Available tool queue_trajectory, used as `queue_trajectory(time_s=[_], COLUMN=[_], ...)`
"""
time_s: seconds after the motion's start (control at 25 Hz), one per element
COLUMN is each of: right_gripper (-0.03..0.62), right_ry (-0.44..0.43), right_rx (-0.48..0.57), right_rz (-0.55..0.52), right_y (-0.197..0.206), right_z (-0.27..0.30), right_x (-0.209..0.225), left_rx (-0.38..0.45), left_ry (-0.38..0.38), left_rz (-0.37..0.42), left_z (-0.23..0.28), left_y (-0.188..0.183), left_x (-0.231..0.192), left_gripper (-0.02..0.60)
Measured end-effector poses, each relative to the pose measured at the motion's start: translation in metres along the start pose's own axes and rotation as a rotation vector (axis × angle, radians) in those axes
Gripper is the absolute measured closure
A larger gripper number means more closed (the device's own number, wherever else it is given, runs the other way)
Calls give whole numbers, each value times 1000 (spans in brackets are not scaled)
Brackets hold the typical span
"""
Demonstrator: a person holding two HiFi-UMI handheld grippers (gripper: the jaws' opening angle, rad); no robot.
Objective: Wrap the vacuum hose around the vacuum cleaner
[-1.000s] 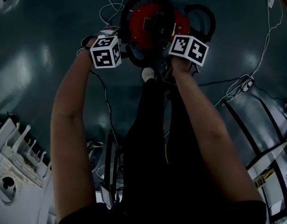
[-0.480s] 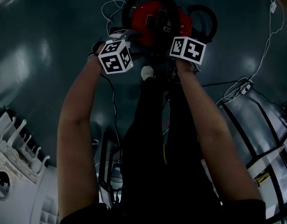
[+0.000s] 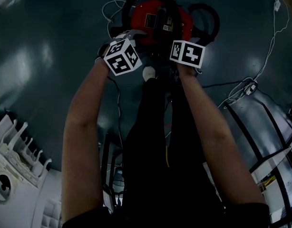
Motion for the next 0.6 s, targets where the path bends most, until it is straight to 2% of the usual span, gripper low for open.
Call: queue_trajectory(time_s=[0.2,0.4,0.6], right_gripper=[356,370,379], right_ry=[5,0,-10], right_rx=[7,1,-9], right_rz=[-11,-23,-38], right_y=[7,10,17], right_z=[-6,-11,-16], right_x=[9,17,19], left_rx=[0,13,13], left_ry=[-8,-52,-81], left_rz=[10,-87,-117], left_z=[5,11,15], left_y=[-11,-18,-25], left_x=[4,6,13], left_gripper=[377,399,411])
Point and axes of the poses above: the fingertips, and each gripper's own axes: z forward along the fingers, x to its right, y out of its underside, the point moved 8 cm from there along -z, backward along the fingers, and after that the axes turned 1 degree about -z, right-handed, at the moved point
